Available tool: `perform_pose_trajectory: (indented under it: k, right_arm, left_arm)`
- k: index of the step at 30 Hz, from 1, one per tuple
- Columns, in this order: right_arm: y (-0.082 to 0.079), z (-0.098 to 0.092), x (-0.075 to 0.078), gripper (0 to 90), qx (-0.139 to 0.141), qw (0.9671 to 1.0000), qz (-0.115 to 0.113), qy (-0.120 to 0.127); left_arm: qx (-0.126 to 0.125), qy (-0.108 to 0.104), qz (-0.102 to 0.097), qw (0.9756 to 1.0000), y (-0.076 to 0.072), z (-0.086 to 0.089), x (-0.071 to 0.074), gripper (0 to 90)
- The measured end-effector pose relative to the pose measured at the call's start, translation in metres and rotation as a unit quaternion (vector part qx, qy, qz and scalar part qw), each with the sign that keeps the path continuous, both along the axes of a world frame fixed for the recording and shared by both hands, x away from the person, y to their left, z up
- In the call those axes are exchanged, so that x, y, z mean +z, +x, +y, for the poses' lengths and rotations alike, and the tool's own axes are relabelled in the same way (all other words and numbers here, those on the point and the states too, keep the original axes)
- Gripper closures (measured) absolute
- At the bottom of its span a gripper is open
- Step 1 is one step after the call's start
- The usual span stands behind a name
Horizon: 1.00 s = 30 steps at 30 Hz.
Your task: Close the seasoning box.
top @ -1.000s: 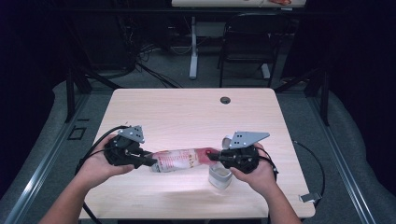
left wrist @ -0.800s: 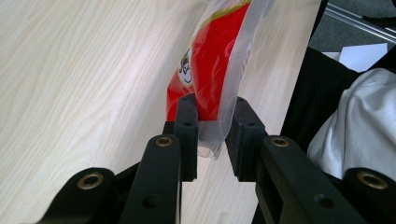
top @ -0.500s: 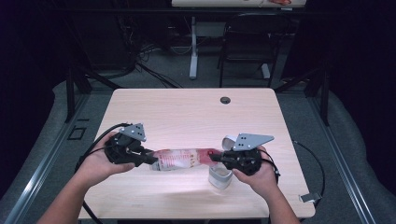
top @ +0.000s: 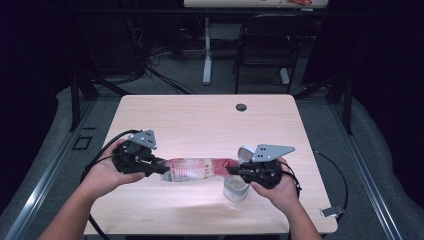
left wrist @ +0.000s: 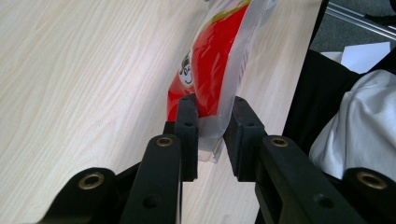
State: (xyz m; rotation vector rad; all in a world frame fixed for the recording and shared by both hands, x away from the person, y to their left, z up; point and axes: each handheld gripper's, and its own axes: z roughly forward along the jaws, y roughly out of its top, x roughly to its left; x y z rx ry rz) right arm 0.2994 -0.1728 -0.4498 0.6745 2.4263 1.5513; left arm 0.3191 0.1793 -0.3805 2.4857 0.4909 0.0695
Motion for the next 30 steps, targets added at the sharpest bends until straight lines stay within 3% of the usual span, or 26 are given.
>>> perform_pose_trajectory:
  k: [30]
  right_arm:
    - [-0.001,-0.004,-0.001,88.5,-0.008,1.0,0.0,-0.004]
  left_arm:
    - [-0.004,0.0,-0.007,1.0,0.003,-0.006,0.011,76.8]
